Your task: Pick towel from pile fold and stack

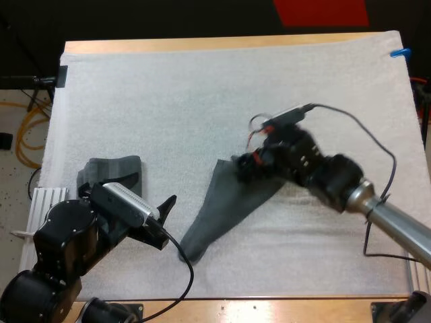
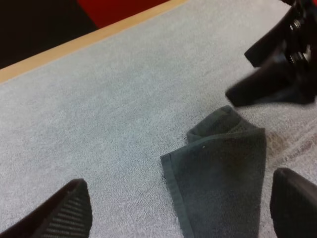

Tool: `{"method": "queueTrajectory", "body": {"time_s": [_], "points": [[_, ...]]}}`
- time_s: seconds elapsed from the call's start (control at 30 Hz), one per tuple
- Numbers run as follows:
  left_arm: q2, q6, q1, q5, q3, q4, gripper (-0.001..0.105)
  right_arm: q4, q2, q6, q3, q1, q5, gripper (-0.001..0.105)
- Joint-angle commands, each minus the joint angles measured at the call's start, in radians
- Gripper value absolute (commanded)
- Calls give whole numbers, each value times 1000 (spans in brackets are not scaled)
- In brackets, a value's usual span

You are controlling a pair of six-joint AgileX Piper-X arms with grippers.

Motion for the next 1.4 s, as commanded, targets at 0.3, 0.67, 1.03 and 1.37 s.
{"method": "queueTrajectory", "body": {"time_s": [0.3,0.67,1.03,1.37], "points": [[12,-11,-3,19,-6,-10,72,-9,156,-171,-7,-135,-249,57],[12,-19,-3,41,-6,34,72,-100,341,-227,-7,-135,-209,57],[12,-19,-3,37,-6,34,72,-39,386,-231,-7,-135,-217,11],[12,-19,-3,37,-6,34,72,-17,314,-232,-7,-135,-261,0]]}}
